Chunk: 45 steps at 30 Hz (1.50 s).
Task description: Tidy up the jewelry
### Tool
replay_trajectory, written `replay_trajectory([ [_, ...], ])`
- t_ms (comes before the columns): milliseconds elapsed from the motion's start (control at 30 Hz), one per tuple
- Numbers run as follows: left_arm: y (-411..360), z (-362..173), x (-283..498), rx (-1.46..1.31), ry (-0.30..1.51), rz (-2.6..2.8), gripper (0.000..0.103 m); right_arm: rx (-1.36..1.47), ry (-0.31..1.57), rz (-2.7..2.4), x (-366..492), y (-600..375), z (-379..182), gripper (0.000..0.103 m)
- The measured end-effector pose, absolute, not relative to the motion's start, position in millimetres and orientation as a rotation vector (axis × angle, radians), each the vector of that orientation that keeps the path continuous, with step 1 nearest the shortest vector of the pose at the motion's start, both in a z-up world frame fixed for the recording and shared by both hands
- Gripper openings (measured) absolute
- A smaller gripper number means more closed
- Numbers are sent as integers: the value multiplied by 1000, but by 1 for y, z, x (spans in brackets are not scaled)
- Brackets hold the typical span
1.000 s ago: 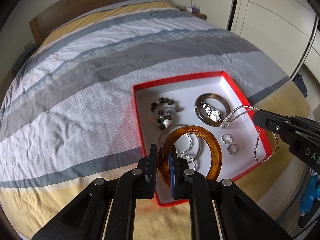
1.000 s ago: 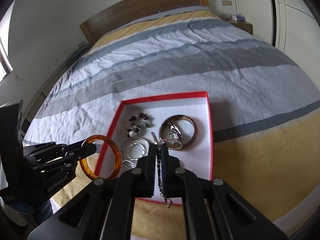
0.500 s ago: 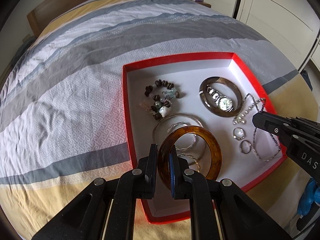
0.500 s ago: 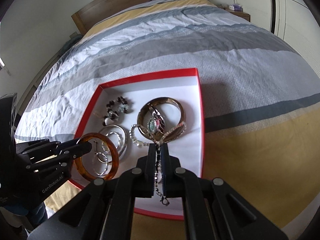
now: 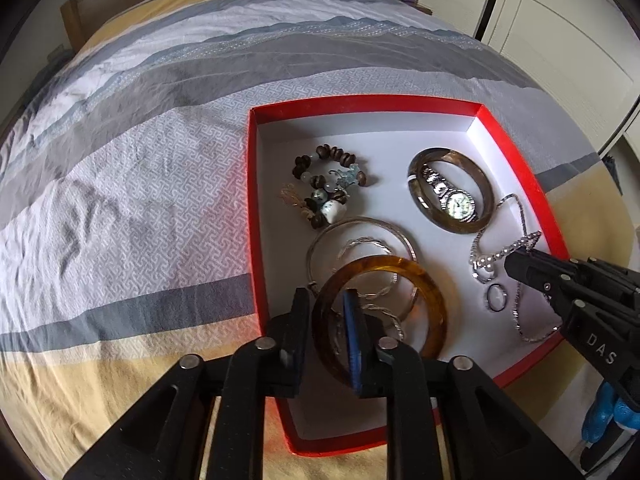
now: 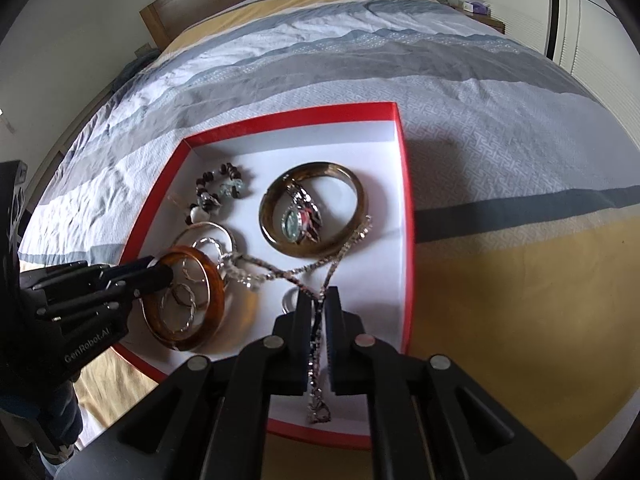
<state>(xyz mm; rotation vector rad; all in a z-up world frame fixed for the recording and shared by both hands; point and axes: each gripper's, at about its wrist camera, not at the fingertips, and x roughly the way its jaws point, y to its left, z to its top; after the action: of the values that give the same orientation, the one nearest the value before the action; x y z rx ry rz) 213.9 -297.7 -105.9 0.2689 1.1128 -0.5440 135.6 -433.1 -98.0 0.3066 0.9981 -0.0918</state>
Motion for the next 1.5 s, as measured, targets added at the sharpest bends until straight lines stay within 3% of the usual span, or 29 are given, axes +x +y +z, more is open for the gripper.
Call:
replay_trajectory([
  [100,-298,-102,210,265,1105,-557,30,303,999,-107,130,-435,-95,10],
  [233,-296,-92,203,254,1082,-566,43,295,995,-112,124,-435,-89,22],
  [533,-268,-59,189,217,1005,-543,52,271,964,-130,108,-424,-67,30],
  [700,-242,-33,176,186,938,-502,62,259,932,-126,98,-410,-47,30],
  [900,-205,0,159,165,849,-425,73,234,883,-107,87,-384,-19,38],
  [1500,-94,68,71,173,676,-312,75,179,790,-42,33,-288,34,43],
])
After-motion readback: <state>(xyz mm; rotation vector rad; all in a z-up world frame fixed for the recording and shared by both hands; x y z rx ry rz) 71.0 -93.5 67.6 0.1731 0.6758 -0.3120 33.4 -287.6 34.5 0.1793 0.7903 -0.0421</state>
